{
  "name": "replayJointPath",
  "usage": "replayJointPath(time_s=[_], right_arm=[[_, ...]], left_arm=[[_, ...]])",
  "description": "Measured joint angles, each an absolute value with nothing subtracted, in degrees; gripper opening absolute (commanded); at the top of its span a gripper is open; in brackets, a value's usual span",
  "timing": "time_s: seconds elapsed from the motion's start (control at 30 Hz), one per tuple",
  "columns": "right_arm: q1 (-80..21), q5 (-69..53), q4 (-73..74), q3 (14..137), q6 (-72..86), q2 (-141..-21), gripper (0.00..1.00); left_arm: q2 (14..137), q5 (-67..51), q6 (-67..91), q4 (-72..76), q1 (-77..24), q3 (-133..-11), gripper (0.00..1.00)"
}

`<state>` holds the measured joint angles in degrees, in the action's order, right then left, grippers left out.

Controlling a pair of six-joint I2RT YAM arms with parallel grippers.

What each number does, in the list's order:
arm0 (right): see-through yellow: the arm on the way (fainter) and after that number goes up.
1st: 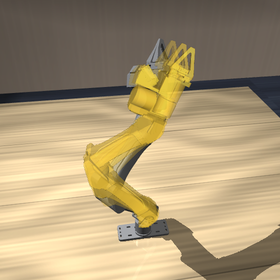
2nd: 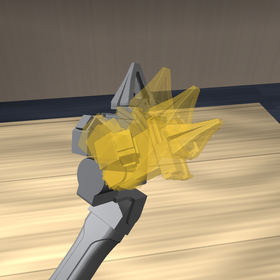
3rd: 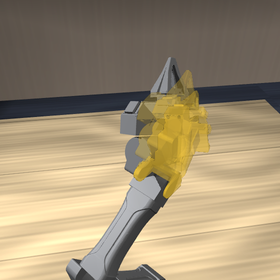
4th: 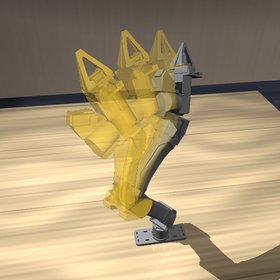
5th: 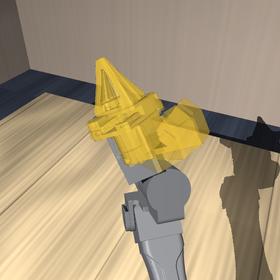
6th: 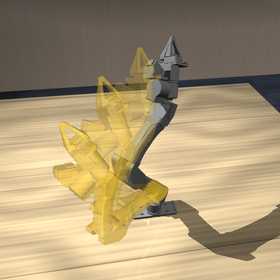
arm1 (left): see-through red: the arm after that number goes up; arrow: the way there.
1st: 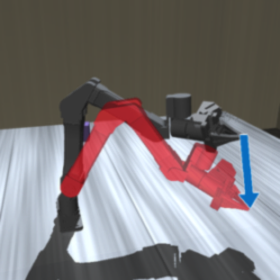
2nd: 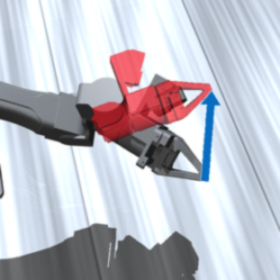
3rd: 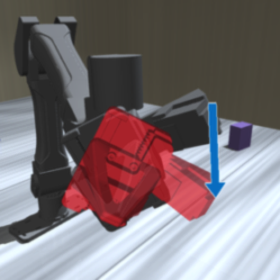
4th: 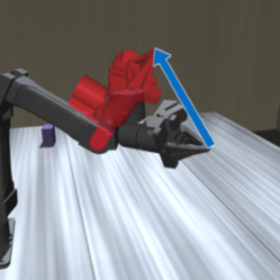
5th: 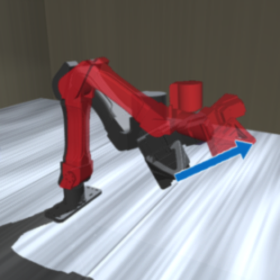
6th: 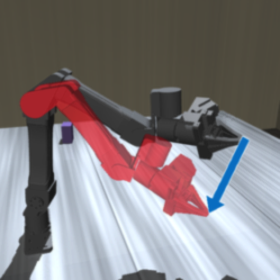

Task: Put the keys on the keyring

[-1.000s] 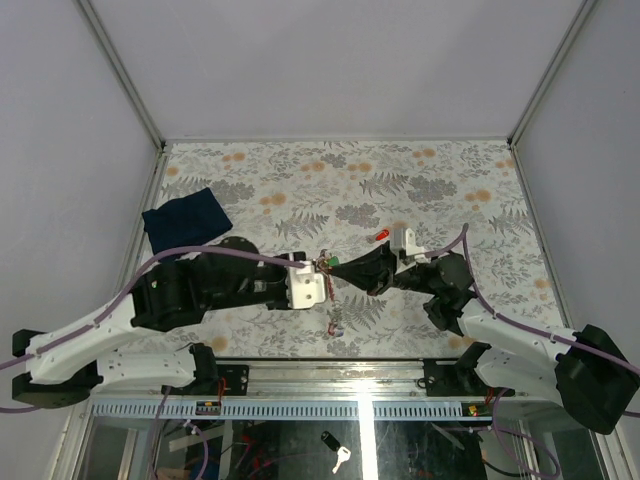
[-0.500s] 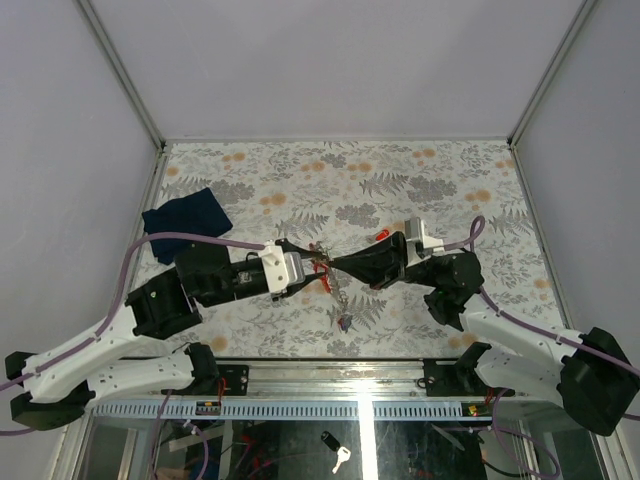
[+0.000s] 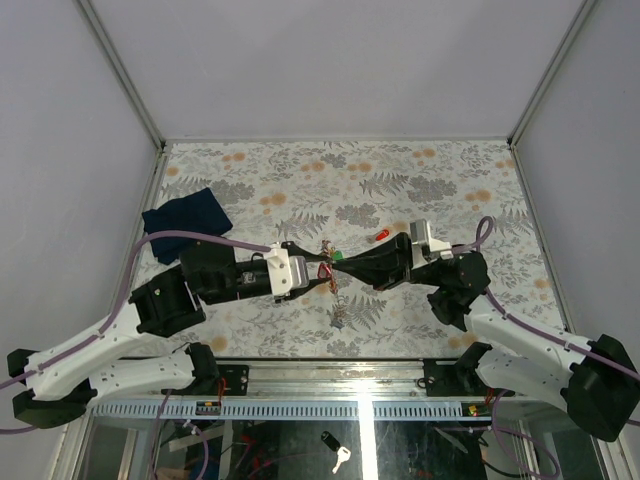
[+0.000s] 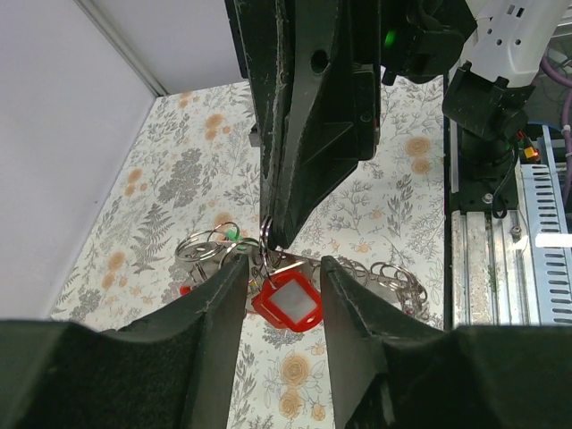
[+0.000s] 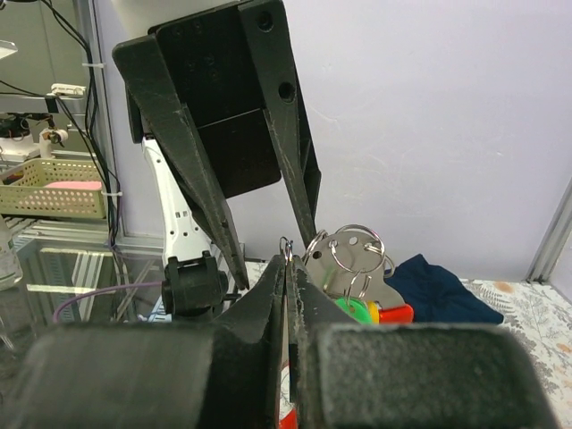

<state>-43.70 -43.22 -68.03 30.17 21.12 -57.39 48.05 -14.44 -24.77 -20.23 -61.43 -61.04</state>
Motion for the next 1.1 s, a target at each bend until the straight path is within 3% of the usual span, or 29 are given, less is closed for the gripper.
replayJointPath(time_s=[0.2, 0.37, 0.6, 0.9, 1.1], right_arm=[[-43.7, -43.7, -66.7, 30.4, 20.5, -56.2, 0.0], [-43.7, -44.0, -64.9, 30.6, 19.3, -55.1, 0.0], [-43.7, -44.3, -64.9, 30.9, 18.8, -54.8, 0.0], [-43.7, -44.6, -63.7, 31.0, 18.4, -54.6, 0.0], [-43.7, -44.6, -63.4, 31.0, 18.2, -54.1, 0.0]], left_arm=[[48.4, -14.6, -25.6, -20.7, -61.4, -62.1, 0.32], [48.7, -14.8, -26.0, -21.0, -61.4, -63.2, 0.22], [49.1, -15.2, -26.9, -22.5, -61.3, -64.0, 0.21], [49.6, -15.7, -27.5, -24.3, -61.3, -64.2, 0.04], [49.7, -15.7, -27.8, -25.1, -61.1, -64.9, 0.03]])
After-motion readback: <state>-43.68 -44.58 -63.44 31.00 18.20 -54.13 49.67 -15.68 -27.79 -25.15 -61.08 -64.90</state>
